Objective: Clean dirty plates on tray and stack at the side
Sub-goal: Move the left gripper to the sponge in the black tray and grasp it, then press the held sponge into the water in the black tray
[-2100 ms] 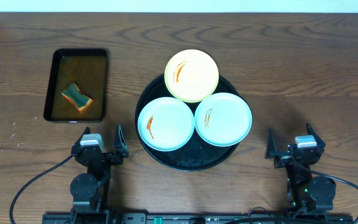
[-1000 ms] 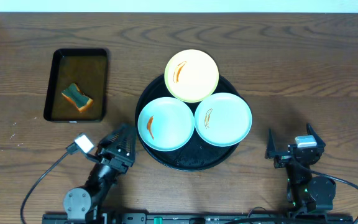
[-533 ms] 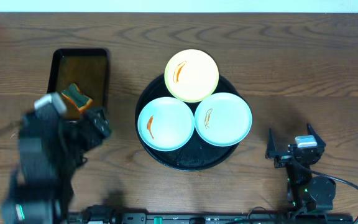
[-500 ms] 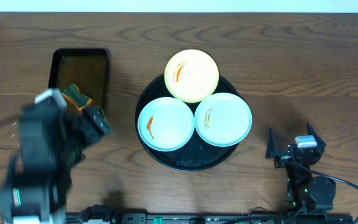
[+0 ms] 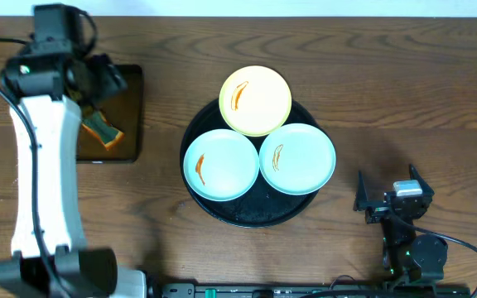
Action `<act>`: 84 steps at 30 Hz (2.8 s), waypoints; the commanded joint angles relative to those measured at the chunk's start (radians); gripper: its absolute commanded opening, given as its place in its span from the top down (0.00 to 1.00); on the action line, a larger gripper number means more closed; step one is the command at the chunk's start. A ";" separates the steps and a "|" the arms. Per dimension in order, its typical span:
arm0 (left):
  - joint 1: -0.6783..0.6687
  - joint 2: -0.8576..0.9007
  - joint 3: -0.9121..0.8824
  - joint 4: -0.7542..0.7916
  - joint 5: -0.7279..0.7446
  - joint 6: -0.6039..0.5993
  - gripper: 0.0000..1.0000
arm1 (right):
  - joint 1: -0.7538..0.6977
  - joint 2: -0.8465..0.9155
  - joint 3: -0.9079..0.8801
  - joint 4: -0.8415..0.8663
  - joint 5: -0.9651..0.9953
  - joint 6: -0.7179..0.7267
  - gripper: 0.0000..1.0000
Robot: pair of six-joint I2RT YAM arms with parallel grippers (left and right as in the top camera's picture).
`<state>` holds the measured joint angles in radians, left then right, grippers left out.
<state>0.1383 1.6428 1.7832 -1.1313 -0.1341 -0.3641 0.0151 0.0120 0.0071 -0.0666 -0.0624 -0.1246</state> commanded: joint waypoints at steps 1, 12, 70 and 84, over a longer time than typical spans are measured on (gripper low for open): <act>0.076 0.076 0.016 0.016 -0.031 -0.072 0.13 | -0.008 -0.005 -0.002 -0.004 0.002 -0.011 0.01; 0.108 0.216 -0.005 0.063 -0.032 -0.139 0.13 | -0.008 -0.005 -0.002 -0.004 0.002 -0.011 0.01; 0.184 0.594 -0.113 0.173 0.117 -0.131 0.80 | -0.008 -0.005 -0.002 -0.004 0.002 -0.011 0.01; 0.188 0.594 -0.113 0.265 0.115 -0.127 0.11 | -0.008 -0.005 -0.002 -0.004 0.002 -0.011 0.01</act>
<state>0.3199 2.2204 1.6749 -0.8783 -0.0063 -0.4969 0.0151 0.0120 0.0071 -0.0666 -0.0624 -0.1249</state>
